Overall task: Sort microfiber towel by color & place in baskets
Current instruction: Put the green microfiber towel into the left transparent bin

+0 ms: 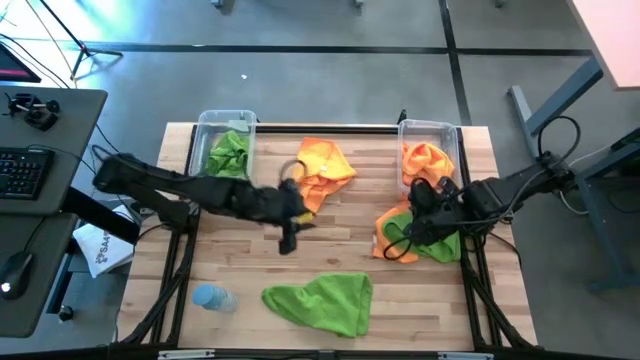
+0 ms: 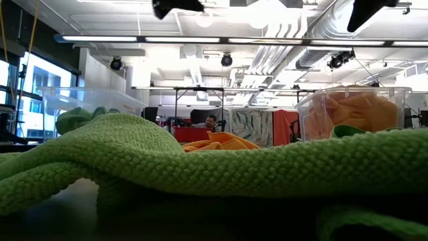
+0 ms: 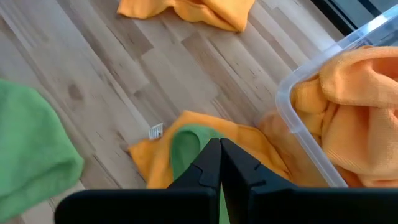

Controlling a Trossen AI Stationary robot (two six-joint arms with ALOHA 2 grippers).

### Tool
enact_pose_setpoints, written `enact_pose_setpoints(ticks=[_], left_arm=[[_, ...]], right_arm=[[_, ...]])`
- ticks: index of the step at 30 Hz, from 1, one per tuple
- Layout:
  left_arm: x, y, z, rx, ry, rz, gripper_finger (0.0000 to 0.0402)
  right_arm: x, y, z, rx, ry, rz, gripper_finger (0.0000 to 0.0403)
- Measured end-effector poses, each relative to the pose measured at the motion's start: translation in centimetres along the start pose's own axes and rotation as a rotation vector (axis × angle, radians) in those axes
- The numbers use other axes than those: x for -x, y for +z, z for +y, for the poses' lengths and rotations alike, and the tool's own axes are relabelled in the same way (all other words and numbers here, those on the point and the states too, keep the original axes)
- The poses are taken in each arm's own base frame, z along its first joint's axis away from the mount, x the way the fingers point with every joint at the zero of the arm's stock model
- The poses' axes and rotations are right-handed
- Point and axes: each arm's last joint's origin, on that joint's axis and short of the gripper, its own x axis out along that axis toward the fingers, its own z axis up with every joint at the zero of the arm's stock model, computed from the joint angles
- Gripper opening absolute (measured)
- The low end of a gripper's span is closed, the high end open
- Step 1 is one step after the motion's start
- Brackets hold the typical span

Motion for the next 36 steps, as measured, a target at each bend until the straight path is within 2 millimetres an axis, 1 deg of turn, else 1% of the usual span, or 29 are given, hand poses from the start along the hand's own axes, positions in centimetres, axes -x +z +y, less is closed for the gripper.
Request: enact_pose_setpoints(ticks=[2,6,10,13,17,19,22,24,29,31,36], left_arm=[[-1.3,0.6,-1.2,-0.011,0.005,0.049,0.0117],[-4.0,1.0,-3.4,-0.029,0.044,0.179,0.0117],[-6.2,0.6,-5.8,-0.082,0.057,0.301,0.0117],[-7.2,-0.3,-7.4,-0.168,0.053,0.400,0.0117],[-7.6,-2.8,-9.3,-0.364,0.011,0.570,0.0117],[-7.5,-4.1,-10.1,-0.416,-0.008,0.661,0.0117],[-7.0,-5.8,-11.0,-0.423,-0.037,0.803,0.0117],[-6.9,-6.9,-11.6,-0.404,-0.069,0.859,0.0117],[-6.8,-9.0,-12.7,-0.375,-0.095,0.895,0.0117],[-7.1,-9.6,-12.9,-0.358,-0.111,0.882,0.0117],[-8.3,-10.2,-12.9,-0.307,-0.146,0.830,0.0117]], right_arm=[[0.1,-0.2,0.1,0.012,0.002,0.002,0.0000],[0.3,-0.4,0.2,0.059,0.008,-0.002,0.0000],[0.3,-0.4,0.3,0.092,0.000,-0.020,0.0000],[0.3,-0.4,0.3,0.112,0.000,-0.021,0.0000],[0.3,-0.5,0.2,0.121,-0.002,-0.018,0.0000],[0.3,-0.5,0.2,0.132,0.000,-0.014,0.0000],[0.3,-0.5,0.2,0.139,0.001,-0.012,0.0000],[0.3,-0.5,0.2,0.140,0.001,-0.013,0.0000],[0.3,-0.5,0.2,0.157,0.001,-0.013,0.0000],[0.3,-0.5,0.2,0.156,0.000,-0.014,0.0000],[0.3,-0.4,0.2,0.154,-0.013,-0.035,0.0000]])
